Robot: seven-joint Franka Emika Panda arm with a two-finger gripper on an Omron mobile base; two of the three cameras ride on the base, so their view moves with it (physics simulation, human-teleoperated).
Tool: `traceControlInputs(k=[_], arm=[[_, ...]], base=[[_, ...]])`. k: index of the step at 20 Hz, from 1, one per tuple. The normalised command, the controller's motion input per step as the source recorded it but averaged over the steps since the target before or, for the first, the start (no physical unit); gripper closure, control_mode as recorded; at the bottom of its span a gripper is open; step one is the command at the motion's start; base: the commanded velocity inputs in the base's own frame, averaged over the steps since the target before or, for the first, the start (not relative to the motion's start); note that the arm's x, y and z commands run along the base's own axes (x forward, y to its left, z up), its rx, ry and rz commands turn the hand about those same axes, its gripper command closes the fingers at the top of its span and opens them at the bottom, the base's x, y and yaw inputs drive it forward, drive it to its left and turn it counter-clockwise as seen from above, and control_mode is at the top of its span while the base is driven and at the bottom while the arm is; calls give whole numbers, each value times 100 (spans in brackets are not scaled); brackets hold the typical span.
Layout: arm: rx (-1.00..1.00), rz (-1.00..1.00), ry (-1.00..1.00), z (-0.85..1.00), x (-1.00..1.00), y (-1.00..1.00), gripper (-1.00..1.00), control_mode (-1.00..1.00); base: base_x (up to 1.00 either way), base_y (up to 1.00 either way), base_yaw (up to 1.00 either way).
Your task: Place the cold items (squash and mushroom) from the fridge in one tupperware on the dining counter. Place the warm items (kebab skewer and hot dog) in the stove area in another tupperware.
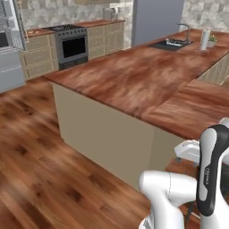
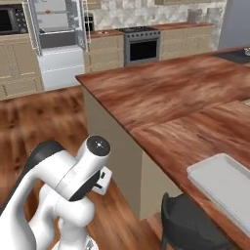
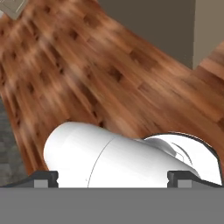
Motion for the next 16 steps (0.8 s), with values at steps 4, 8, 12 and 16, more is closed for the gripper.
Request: traceControlInputs(k=[4, 8, 12, 16], arm=[[0, 0, 0, 0, 0, 0, -100, 100], [0, 0, 0, 0, 0, 0, -100, 100], [0, 0, 0, 0, 0, 0, -100, 100], [0, 0, 0, 0, 0, 0, -100, 100]], base=[[84, 100, 0], [89, 100, 0], [87, 100, 0], [80, 100, -6]])
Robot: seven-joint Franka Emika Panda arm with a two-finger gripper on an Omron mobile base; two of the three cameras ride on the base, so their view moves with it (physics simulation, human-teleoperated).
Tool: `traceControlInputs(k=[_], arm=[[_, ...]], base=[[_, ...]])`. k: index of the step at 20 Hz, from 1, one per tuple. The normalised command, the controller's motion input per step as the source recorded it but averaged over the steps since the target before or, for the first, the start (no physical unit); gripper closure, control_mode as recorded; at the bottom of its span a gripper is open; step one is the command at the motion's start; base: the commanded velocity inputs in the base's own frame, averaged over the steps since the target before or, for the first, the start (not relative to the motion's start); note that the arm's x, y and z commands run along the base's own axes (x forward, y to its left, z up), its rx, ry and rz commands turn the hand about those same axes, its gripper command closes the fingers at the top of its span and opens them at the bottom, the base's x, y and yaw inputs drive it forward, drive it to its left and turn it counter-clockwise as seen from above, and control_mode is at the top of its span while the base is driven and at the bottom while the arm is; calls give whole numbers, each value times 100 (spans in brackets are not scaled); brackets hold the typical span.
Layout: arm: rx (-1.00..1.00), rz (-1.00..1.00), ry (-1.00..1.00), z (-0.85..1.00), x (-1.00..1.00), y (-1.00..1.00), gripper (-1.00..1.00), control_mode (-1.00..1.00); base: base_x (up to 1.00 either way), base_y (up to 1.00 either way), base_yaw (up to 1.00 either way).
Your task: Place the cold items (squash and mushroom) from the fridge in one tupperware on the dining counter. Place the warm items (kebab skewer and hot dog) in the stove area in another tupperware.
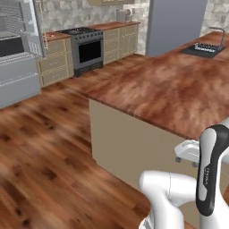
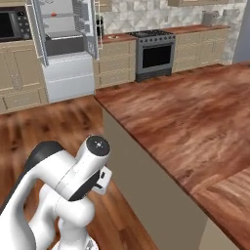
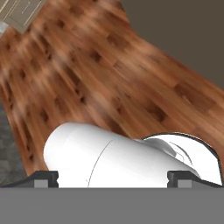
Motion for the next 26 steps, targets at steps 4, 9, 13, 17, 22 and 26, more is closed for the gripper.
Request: traceControlInputs(k=[4, 9, 13, 17, 22, 26], arm=[[0, 0, 0, 0, 0, 0, -100, 100], [0, 0, 0, 0, 0, 0, -100, 100], [0, 0, 0, 0, 0, 0, -100, 100], [0, 0, 0, 0, 0, 0, -100, 100], [0, 0, 0, 0, 0, 0, -100, 100], [0, 0, 0, 0, 0, 0, -100, 100]], base=[[81, 100, -3], [75, 100, -4], [76, 100, -4], [74, 100, -4], [78, 100, -4], [88, 100, -1]])
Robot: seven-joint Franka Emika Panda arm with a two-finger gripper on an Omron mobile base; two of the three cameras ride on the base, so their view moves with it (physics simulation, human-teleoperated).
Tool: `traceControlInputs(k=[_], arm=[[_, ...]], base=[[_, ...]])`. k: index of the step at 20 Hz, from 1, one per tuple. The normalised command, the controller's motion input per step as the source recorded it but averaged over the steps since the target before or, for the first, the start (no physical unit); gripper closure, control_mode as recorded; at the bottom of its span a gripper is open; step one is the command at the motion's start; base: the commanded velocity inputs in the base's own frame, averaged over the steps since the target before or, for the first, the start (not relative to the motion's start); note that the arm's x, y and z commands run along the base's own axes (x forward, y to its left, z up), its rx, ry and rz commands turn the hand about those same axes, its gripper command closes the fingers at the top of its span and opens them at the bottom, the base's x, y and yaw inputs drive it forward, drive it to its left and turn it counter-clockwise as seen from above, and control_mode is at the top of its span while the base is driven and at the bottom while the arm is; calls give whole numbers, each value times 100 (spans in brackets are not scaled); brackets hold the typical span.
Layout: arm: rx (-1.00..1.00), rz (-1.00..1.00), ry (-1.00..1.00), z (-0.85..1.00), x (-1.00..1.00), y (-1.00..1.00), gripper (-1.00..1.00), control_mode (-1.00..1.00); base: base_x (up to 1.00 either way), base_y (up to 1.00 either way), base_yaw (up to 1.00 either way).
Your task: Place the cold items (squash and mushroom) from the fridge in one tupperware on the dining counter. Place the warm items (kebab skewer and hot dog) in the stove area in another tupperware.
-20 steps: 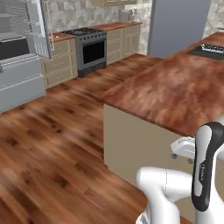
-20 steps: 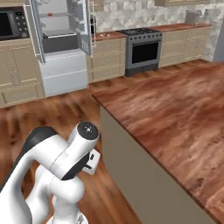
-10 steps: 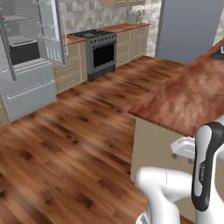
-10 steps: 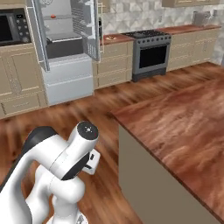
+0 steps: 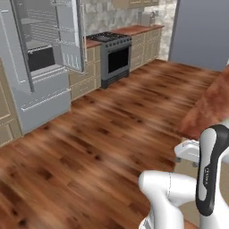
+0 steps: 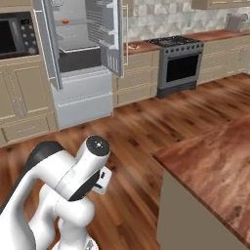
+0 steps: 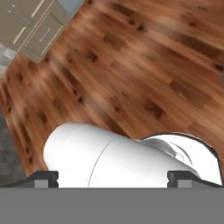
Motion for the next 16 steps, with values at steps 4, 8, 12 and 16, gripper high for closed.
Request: traceControlInputs(k=[4, 8, 12, 16], arm=[[0, 0, 0, 0, 0, 0, -100, 100], [0, 0, 0, 0, 0, 0, -100, 100], [0, 0, 0, 0, 0, 0, -100, 100], [0, 0, 0, 0, 0, 0, -100, 100]], base=[[89, 100, 0], [95, 98, 0], [90, 76, -11], [91, 65, -25]])
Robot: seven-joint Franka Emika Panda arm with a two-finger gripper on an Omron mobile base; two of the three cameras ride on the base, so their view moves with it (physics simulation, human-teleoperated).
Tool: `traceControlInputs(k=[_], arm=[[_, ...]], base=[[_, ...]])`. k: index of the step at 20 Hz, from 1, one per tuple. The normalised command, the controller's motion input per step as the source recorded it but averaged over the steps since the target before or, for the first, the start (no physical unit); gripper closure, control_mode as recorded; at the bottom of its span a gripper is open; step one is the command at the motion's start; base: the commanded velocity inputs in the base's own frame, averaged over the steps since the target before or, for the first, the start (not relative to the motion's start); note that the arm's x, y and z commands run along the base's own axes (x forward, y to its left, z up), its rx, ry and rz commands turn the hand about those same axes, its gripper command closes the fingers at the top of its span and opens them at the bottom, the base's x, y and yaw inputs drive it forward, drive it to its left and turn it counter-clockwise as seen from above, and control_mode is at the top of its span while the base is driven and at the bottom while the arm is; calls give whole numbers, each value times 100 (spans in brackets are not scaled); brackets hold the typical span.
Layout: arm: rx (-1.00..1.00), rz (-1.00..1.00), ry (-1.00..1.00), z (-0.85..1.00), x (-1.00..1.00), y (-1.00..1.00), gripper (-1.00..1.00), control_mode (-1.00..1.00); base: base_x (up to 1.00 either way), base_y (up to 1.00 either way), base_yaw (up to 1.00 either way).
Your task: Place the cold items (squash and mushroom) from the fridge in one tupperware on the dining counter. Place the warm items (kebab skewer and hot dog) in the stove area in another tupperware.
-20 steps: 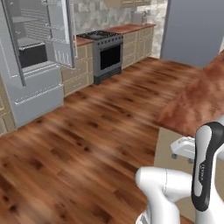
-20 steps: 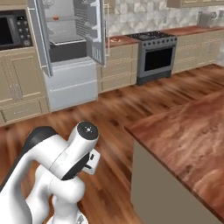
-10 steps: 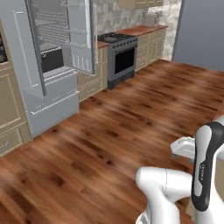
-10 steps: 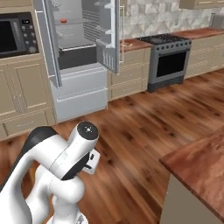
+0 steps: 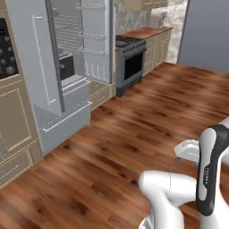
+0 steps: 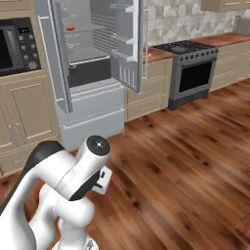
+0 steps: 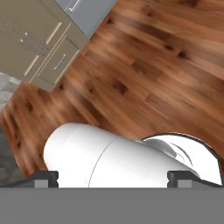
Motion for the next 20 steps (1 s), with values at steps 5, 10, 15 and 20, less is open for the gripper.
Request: traceControlInputs(k=[5, 10, 15, 20], arm=[[0, 0, 0, 0, 0, 0, -100, 100], [0, 0, 0, 0, 0, 0, -100, 100], [0, 0, 0, 0, 0, 0, -100, 100], [0, 0, 0, 0, 0, 0, -100, 100]], base=[[94, 40, -33], [99, 25, -30], [100, 8, -19], [100, 6, -3]])
